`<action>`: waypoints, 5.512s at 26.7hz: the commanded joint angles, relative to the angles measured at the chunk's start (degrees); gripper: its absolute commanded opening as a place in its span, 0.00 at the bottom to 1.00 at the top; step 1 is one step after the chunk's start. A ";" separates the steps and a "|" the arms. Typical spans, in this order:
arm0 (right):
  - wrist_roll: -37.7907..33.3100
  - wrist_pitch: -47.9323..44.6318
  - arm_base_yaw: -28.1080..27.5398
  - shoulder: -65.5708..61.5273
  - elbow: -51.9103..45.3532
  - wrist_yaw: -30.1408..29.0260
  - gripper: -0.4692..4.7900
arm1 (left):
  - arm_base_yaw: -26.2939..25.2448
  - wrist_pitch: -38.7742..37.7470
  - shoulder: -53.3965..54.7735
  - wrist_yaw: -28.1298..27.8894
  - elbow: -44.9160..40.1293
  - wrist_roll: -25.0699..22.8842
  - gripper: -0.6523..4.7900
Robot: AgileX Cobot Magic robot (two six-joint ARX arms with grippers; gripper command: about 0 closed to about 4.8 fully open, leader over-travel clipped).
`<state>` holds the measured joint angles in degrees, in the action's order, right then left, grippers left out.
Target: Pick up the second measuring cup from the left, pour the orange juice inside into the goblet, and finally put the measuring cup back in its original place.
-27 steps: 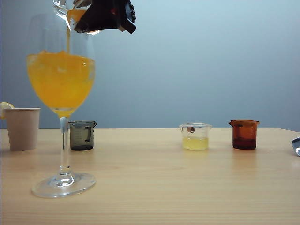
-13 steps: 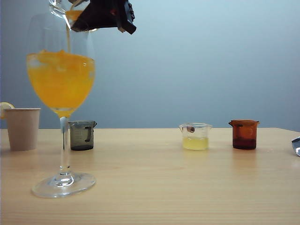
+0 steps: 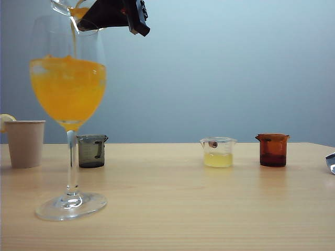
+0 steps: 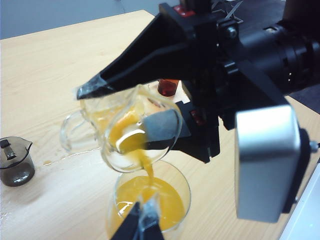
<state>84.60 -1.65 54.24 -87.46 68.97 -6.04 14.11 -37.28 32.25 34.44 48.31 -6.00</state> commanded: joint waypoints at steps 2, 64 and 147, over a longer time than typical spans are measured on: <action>1.40 -1.73 0.50 0.31 0.44 -0.04 0.09 | 0.02 0.44 -0.07 0.31 0.24 -0.22 0.11; 11.67 -4.61 0.52 0.31 -0.98 -0.07 0.09 | 0.02 0.07 -0.07 0.28 0.24 -0.24 0.11; -81.70 -50.01 -12.44 -33.33 -7.61 15.91 0.09 | 0.02 0.02 -0.04 0.33 0.24 0.48 0.11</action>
<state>3.22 -49.67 41.74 -120.86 61.08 10.35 14.11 -37.52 32.27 34.46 48.31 -5.56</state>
